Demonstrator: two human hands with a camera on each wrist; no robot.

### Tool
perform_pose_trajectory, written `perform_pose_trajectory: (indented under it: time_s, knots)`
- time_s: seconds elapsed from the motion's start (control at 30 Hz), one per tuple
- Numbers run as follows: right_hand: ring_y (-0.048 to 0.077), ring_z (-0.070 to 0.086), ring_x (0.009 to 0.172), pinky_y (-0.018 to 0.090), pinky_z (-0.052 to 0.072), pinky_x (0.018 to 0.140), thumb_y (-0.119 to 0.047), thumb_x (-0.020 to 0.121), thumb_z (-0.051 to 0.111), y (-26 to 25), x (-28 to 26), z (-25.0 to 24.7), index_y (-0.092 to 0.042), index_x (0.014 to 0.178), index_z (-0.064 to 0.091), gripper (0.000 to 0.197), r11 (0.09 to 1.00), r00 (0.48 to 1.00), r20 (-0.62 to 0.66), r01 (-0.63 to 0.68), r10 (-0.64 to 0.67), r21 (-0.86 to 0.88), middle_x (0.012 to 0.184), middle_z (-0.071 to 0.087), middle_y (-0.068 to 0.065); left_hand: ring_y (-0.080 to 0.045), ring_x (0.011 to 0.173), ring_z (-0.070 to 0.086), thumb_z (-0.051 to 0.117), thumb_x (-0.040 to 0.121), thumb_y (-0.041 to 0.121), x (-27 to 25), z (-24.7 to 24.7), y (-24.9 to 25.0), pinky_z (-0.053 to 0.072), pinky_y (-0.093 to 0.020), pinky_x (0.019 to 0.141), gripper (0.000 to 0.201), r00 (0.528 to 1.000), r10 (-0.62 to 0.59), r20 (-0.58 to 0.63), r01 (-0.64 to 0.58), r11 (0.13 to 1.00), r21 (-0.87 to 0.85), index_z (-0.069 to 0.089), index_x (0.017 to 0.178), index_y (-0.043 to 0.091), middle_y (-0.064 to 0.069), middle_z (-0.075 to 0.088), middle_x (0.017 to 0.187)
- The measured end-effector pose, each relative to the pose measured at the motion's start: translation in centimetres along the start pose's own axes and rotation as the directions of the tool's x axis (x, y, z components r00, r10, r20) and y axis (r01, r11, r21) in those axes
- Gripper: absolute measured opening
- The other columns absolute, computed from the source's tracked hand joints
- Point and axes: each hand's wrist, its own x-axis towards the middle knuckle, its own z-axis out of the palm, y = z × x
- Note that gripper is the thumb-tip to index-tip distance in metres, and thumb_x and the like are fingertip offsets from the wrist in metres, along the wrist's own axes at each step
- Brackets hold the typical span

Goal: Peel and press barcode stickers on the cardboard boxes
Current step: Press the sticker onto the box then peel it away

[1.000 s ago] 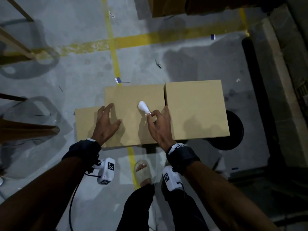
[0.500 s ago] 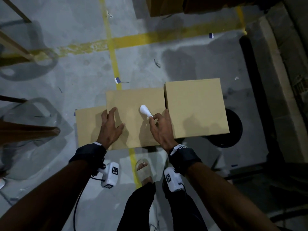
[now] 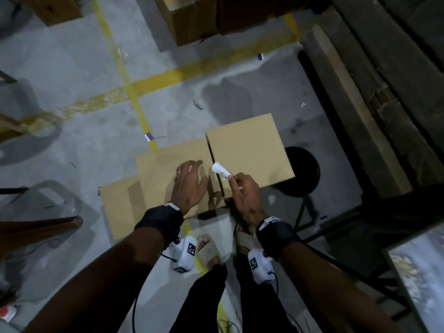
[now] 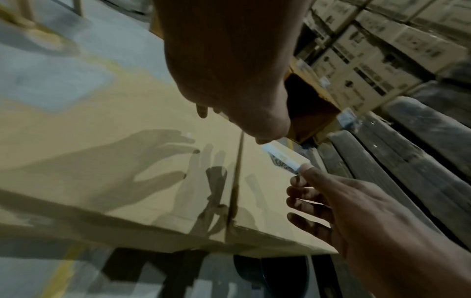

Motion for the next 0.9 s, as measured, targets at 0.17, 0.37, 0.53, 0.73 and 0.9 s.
perform_pose_trajectory:
  time_s: [0.17, 0.37, 0.53, 0.73, 0.9]
  knots:
    - [0.011, 0.045, 0.058, 0.036, 0.042, 0.059, -0.039, 0.104, 0.056, 2.5, 0.0, -6.0, -0.013, 0.073, 0.052, 0.041, 0.976, 0.964, -0.189, -0.163, 0.188, 0.143, 0.063, 0.052, -0.003, -0.037, 0.127, 0.047, 0.039, 0.092, 0.042, 2.9, 1.8, 7.0, 0.037, -0.045, 0.109, 0.059, 0.977, 0.180, 0.116, -0.180, 0.984, -0.012, 0.053, 0.137, 0.008, -0.015, 0.054, 0.134]
    - [0.011, 0.049, 0.059, 0.034, 0.038, 0.057, -0.045, 0.102, 0.057, 6.1, 2.4, -11.9, -0.021, 0.066, 0.045, 0.045, 0.932, 0.836, -0.415, -0.304, 0.360, 0.196, 0.061, 0.053, -0.006, -0.034, 0.130, 0.045, 0.038, 0.092, 0.041, 7.1, 4.2, 14.8, 0.040, -0.046, 0.107, 0.057, 0.921, 0.321, 0.220, -0.327, 0.945, -0.009, 0.054, 0.137, 0.010, -0.011, 0.056, 0.137]
    - [0.026, 0.068, 0.073, 0.046, 0.057, 0.076, -0.049, 0.092, 0.062, 10.9, 6.7, -14.4, -0.022, 0.072, 0.059, 0.034, 0.822, 0.647, -0.510, -0.407, 0.567, 0.398, 0.072, 0.069, 0.004, -0.034, 0.126, 0.048, 0.041, 0.095, 0.036, 11.6, 7.1, 19.5, 0.043, -0.045, 0.103, 0.051, 0.863, 0.390, 0.321, -0.416, 0.909, 0.014, 0.055, 0.135, 0.007, -0.014, 0.059, 0.133]
    - [0.028, 0.073, 0.066, 0.054, 0.062, 0.073, -0.055, 0.077, 0.073, 20.4, 10.3, -14.1, -0.027, 0.064, 0.065, 0.033, 0.603, 0.446, -0.412, -0.502, 0.795, 0.620, 0.066, 0.073, 0.002, -0.035, 0.114, 0.054, 0.051, 0.097, 0.028, 17.3, 11.3, 23.8, 0.045, -0.042, 0.095, 0.038, 0.776, 0.502, 0.383, -0.547, 0.837, 0.011, 0.060, 0.127, 0.006, -0.016, 0.062, 0.122]
    - [0.027, 0.065, 0.062, 0.046, 0.057, 0.073, -0.008, 0.084, 0.079, 23.0, 12.2, -14.2, -0.007, 0.074, 0.068, 0.015, 0.530, 0.418, -0.350, -0.475, 0.838, 0.703, 0.072, 0.071, 0.016, -0.037, 0.110, 0.053, 0.050, 0.095, 0.031, 22.6, 15.4, 26.4, 0.045, -0.044, 0.092, 0.036, 0.710, 0.493, 0.503, -0.605, 0.793, 0.077, 0.061, 0.119, 0.006, -0.017, 0.062, 0.115]
